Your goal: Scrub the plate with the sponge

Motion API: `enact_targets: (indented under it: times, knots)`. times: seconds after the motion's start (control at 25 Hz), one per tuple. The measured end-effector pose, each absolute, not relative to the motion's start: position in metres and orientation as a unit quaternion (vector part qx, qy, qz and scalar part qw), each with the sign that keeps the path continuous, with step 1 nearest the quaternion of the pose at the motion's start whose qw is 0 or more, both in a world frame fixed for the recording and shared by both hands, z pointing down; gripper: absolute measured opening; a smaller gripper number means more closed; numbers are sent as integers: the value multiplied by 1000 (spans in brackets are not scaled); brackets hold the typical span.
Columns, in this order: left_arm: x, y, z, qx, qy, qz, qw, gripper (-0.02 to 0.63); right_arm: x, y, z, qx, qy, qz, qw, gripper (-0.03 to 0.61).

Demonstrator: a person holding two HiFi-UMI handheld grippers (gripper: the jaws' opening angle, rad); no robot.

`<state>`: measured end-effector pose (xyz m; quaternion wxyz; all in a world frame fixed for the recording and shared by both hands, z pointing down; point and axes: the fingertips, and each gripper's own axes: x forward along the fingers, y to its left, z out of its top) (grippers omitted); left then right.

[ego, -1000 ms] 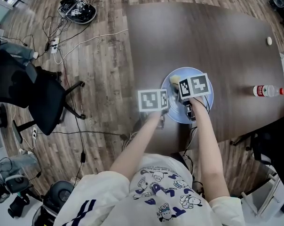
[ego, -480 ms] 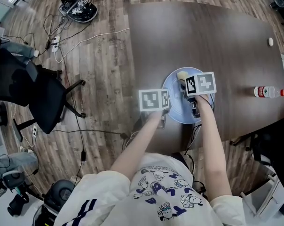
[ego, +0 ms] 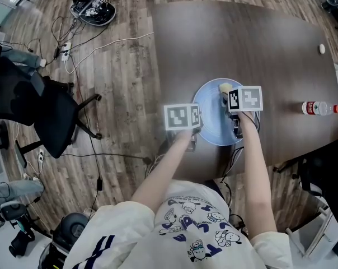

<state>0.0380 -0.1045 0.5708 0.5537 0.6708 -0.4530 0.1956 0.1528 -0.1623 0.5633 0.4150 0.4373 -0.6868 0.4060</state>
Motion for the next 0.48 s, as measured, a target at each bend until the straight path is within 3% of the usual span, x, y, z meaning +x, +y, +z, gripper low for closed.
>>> enact_targets:
  times: [0.48]
  knots:
    - [39, -104, 572, 670, -457, 198, 551, 31, 190, -152, 557, 471, -663, 405, 418, 120]
